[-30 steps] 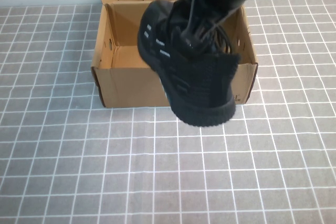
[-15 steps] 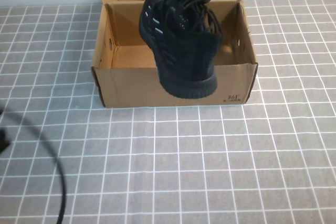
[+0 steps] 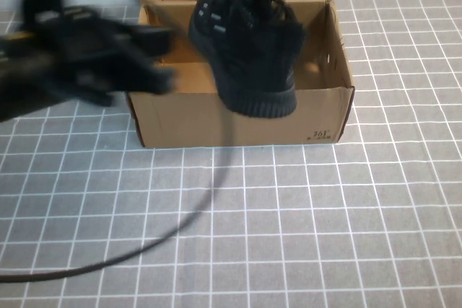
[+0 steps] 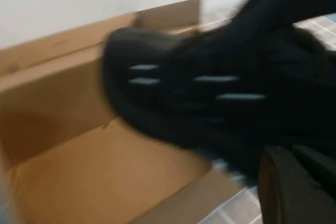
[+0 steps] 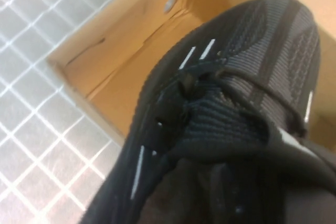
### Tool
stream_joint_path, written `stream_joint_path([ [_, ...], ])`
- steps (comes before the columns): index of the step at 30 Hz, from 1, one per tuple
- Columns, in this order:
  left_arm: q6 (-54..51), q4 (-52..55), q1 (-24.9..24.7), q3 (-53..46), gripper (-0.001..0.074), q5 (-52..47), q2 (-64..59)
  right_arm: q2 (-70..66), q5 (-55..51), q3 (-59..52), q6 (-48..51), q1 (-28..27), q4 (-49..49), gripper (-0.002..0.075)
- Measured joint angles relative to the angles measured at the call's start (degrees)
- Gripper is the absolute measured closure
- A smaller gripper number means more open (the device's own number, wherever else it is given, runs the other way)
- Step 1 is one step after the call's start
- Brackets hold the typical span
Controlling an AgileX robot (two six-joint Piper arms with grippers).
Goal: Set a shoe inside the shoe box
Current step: Hand over the shoe
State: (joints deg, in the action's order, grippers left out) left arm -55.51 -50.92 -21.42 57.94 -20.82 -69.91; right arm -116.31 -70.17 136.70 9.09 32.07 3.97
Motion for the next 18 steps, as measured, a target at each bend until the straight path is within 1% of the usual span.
stream_joint_path([
  [5, -2.99, 1.62, -9.86, 3.95, 0.0735, 4.44, -4.77, -0.39, 0.49, 0.00, -0.79, -2.23, 2.58, 0.0732],
  [7, -3.58, 1.77, -12.41, 4.05, 0.0706, 5.49, -5.08, -0.39, 0.49, 0.00, -0.88, -2.77, 2.91, 0.0732],
  [8, -4.20, 1.77, -13.60, 4.05, 0.0671, 5.74, -5.08, -0.39, 0.49, 0.00, -0.88, -3.07, 2.94, 0.0732],
  [10, -5.18, 1.86, -15.35, 4.05, 0.0571, 5.83, -5.08, -0.39, 0.49, 0.00, -1.01, -3.14, 3.18, 0.0732],
  [12, -5.76, 1.99, -16.64, 4.05, 0.0420, 5.83, -5.08, -0.39, 0.49, 0.00, -1.01, -3.26, 3.55, 0.0732],
  [15, -5.96, 1.58, -17.24, 4.12, 0.0220, 7.02, -5.73, -0.39, 0.49, 0.00, -1.01, -3.26, 4.51, 0.0732],
  [16, -5.96, 1.35, -17.33, 4.20, 0.0172, 7.81, -6.33, -0.39, 0.49, 0.00, -1.01, -3.26, 4.78, 0.0732],
  [18, -5.96, 1.16, -17.33, 4.20, 0.0118, 10.04, -7.81, -0.39, 0.38, 0.00, -1.01, -3.26, 5.60, 0.0732],
])
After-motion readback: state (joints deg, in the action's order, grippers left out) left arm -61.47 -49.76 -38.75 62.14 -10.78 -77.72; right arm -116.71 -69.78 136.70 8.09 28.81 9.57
